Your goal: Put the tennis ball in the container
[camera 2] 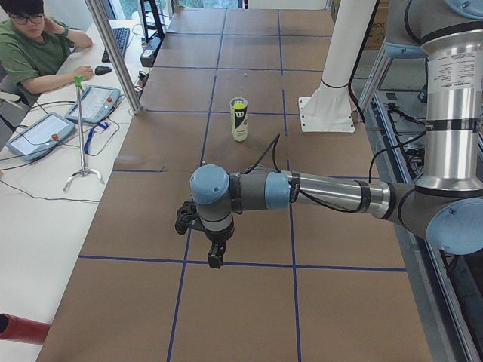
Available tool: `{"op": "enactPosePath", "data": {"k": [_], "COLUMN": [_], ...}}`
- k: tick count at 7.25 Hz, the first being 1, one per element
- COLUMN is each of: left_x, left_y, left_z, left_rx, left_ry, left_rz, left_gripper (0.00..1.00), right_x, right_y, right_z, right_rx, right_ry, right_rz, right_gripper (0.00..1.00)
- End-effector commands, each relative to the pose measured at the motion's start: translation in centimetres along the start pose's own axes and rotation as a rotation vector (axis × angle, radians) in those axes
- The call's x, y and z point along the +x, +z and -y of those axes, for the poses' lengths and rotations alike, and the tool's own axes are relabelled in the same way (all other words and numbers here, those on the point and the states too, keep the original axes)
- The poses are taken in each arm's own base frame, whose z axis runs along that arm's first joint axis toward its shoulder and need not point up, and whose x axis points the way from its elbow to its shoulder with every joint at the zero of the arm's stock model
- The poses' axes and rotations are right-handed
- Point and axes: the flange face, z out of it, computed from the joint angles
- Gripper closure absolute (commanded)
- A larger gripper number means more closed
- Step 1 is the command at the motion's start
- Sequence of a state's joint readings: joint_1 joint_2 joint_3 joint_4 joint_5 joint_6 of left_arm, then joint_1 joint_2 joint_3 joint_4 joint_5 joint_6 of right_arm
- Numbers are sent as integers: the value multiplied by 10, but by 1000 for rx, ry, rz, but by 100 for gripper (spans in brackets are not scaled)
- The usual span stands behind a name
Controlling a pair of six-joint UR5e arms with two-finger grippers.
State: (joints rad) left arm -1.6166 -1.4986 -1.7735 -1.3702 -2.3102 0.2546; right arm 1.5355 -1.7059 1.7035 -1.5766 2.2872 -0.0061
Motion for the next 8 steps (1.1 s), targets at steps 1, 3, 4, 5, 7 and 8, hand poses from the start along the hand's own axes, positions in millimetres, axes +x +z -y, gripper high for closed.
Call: {"op": "enactPosePath", "data": {"k": [1, 3, 4, 5, 7, 8], "left_x": [1, 2, 3, 4, 4, 4], "left_y": [-1, -3, -3, -5, -5, -5], "left_z": [1, 0, 0, 1, 1, 2], "left_rx": [2, 4, 5, 8, 9, 10], "left_ry": [2, 4, 5, 8, 9, 10], "left_rz": [0, 3, 3, 4, 4, 4], "left_gripper": [0, 0, 0, 0, 0, 0], "right_x": [0, 0, 0, 1, 0, 1], "right_y": [0, 0, 0, 1, 0, 1], "right_z": [0, 0, -1, -1, 0, -1], "right_rx": [0, 2, 0, -1, 0, -1], "right_ry": [0, -1, 0, 1, 0, 1], "right_rz": [0, 0, 0, 0, 0, 0], "right_gripper": [0, 0, 0, 0, 0, 0]}}
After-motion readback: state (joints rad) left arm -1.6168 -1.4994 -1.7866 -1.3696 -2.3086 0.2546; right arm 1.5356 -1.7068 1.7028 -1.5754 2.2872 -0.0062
